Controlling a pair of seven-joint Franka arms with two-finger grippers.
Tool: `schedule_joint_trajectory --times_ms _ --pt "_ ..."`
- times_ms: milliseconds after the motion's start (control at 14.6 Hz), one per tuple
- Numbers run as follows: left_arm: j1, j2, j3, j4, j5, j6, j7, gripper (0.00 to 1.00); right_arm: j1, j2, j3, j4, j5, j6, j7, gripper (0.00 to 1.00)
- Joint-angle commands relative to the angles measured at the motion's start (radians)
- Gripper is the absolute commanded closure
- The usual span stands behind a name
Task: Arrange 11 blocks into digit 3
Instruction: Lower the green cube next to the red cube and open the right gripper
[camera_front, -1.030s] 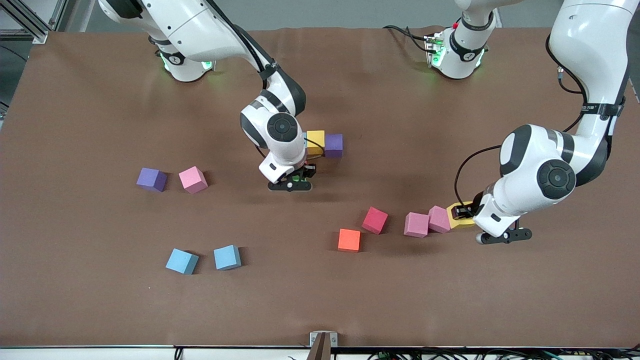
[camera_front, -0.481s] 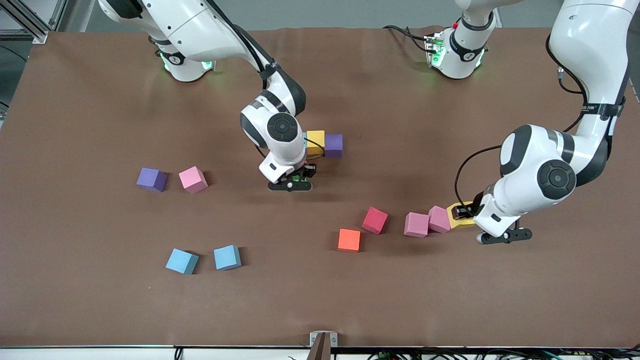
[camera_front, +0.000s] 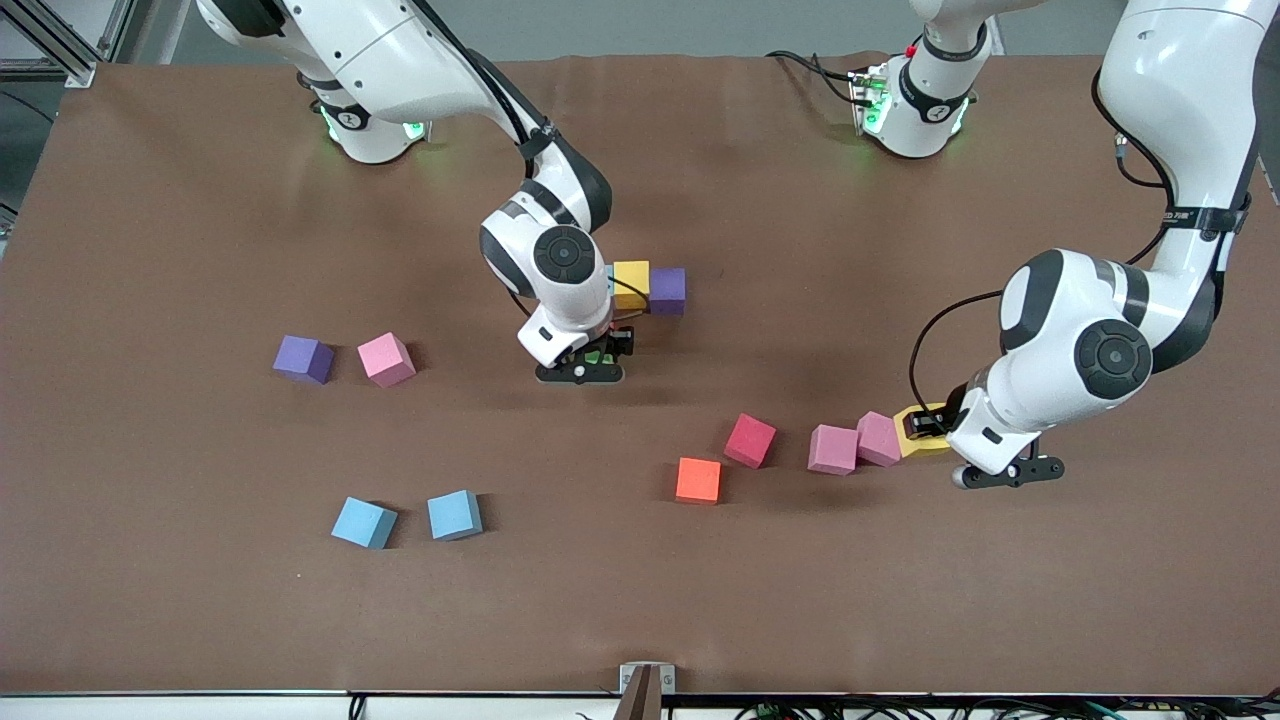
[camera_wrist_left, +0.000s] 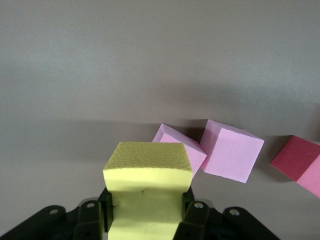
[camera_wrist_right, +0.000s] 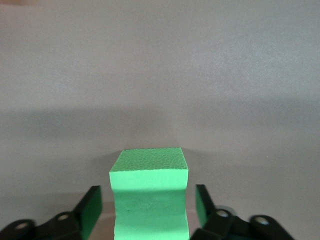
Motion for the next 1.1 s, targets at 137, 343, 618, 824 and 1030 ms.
schedule_joint_trajectory --times_ms 137,343,618,824,1030 --pt "-0.002 0.015 -0.002 0.026 0.022 -0.021 0.000 0.58 0.004 0.006 -0.001 0.019 -0.024 -0.014 0.019 0.00" --pt "0.000 0.015 -0.002 0.026 0.020 -0.021 -0.008 0.59 -0.003 -0.003 -0.001 0.019 -0.024 -0.020 0.007 0.00" --pt "-0.015 0.015 -0.002 0.044 0.020 -0.021 -0.071 0.59 -0.044 -0.048 -0.001 0.097 -0.020 -0.185 -0.001 0.00" --pt "-0.090 0.030 -0.002 0.067 0.020 -0.021 -0.232 0.61 -0.118 -0.088 -0.001 0.108 -0.021 -0.206 -0.004 0.00" --pt "-0.156 0.048 0.001 0.072 0.022 -0.021 -0.399 0.61 -0.224 -0.100 -0.003 0.108 -0.023 -0.198 -0.010 0.00"
